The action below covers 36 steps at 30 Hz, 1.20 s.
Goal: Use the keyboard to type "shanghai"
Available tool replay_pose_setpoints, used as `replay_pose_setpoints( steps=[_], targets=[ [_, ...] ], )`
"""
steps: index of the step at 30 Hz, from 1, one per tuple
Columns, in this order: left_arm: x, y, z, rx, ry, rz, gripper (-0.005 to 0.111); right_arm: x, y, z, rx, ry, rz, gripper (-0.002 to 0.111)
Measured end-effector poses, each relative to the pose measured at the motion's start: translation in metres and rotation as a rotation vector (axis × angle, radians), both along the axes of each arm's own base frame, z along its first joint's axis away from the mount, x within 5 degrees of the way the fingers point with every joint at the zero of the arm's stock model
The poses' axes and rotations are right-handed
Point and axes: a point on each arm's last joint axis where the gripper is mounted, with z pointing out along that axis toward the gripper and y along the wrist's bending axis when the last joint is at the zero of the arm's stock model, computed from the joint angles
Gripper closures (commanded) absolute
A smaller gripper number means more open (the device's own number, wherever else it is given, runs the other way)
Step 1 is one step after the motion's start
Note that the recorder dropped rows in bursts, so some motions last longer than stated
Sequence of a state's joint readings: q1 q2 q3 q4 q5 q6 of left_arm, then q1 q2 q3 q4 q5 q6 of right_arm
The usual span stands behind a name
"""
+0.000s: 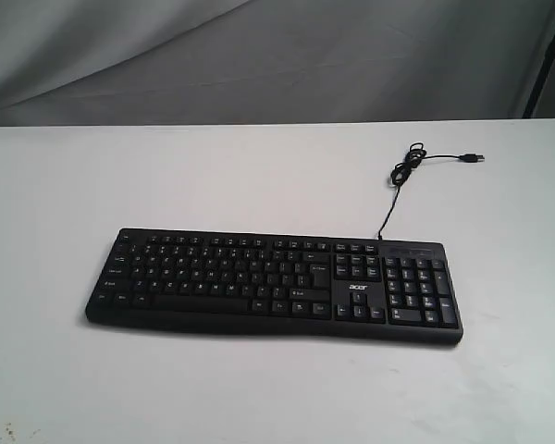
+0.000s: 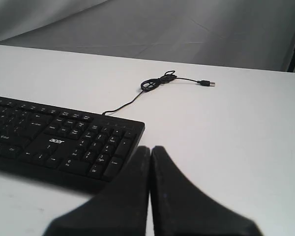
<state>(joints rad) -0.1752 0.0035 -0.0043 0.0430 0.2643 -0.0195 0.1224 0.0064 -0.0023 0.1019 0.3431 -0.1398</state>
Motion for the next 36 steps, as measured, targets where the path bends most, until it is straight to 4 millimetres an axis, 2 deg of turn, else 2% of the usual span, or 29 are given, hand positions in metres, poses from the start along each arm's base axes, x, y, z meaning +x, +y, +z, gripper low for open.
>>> replay_pose_setpoints(
  steps=[19,21,26,29,32,36],
  targets=[
    [0.000,0.000,0.000,0.000,0.000,0.000,0.107,-0.001,0.000,0.002,0.000,0.002,0.001,0.108],
    [0.000,0.000,0.000,0.000,0.000,0.000,0.107,-0.003,0.000,0.014,0.001,-0.009,0.005,0.108],
    [0.000,0.000,0.000,0.000,0.000,0.000,0.107,-0.014,-0.002,0.078,0.010,-0.178,0.004,0.108],
    [0.000,0.000,0.000,0.000,0.000,0.000,0.107,-0.013,-0.002,0.107,-0.010,-0.216,0.000,0.108],
    [0.000,0.000,0.000,0.000,0.000,0.000,0.107,-0.002,-0.001,0.123,-0.023,-0.183,0.001,0.108],
    [0.000,0.000,0.000,0.000,0.000,0.000,0.107,0.016,0.001,0.129,-0.018,-0.107,-0.001,0.108]
  ],
)
